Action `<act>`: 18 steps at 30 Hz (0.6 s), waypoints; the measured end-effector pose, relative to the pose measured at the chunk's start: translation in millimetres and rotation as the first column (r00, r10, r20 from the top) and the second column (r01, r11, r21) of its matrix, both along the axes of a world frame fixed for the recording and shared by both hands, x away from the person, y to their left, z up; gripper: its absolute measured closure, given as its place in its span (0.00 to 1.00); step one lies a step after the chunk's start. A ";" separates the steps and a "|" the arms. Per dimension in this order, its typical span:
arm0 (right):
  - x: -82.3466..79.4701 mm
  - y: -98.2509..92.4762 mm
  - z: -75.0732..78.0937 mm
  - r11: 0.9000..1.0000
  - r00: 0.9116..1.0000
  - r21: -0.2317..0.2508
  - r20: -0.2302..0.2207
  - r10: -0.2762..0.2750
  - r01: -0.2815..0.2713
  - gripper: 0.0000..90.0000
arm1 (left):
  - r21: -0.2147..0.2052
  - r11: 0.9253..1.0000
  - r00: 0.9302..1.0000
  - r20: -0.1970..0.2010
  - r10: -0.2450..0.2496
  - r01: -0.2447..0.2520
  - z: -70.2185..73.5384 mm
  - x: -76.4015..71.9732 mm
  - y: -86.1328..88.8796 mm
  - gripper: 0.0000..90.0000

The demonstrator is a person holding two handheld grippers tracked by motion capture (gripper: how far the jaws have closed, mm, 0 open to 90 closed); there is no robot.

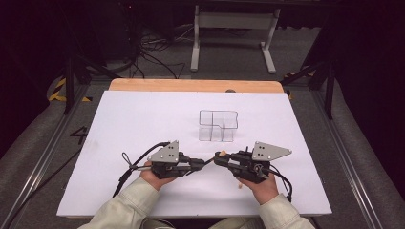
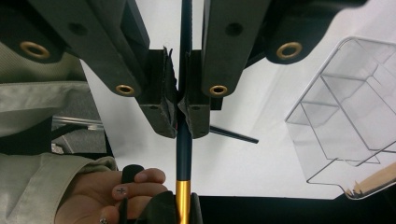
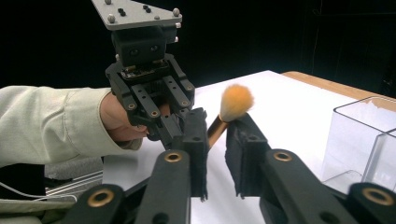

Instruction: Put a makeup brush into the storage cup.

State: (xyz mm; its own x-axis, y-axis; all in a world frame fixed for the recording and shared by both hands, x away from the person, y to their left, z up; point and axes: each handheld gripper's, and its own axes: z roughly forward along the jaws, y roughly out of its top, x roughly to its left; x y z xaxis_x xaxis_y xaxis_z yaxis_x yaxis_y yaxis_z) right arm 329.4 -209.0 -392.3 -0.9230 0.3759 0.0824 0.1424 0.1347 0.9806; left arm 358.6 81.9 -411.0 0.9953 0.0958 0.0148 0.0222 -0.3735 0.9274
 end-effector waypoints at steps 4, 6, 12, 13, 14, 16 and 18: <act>0.3 -0.3 0.0 1.000 1.000 -0.001 -0.002 0.001 -0.001 0.90 | 0.002 1.000 1.000 0.001 0.003 -0.003 0.0 -0.1 0.1 0.92; 0.7 -0.6 -0.1 1.000 1.000 0.001 -0.007 0.003 -0.003 0.90 | 0.002 1.000 1.000 0.002 0.002 -0.002 -0.1 0.0 0.0 0.92; 0.8 -0.2 0.3 1.000 1.000 0.007 -0.017 0.024 -0.023 0.92 | 0.006 1.000 1.000 0.008 -0.003 0.003 -0.6 -0.2 -0.6 0.92; 0.8 -0.2 0.3 1.000 1.000 0.007 -0.017 0.024 -0.023 0.92 | 0.006 1.000 1.000 0.008 -0.003 0.003 -0.6 -0.2 -0.6 0.92; 0.9 -0.3 0.5 1.000 0.999 0.011 -0.024 0.027 -0.027 0.93 | 0.004 1.000 1.000 0.011 -0.007 0.007 -0.6 -0.3 -0.8 0.92; 1.6 -0.8 1.2 0.999 0.998 0.023 -0.045 0.038 -0.037 0.93 | -0.002 1.000 1.000 0.009 -0.009 0.009 -0.4 -0.7 -0.9 0.92; 1.6 -1.2 1.8 0.999 0.998 0.027 -0.053 0.041 -0.040 0.93 | -0.003 1.000 1.000 0.011 -0.014 0.014 -0.3 -0.5 -0.9 0.92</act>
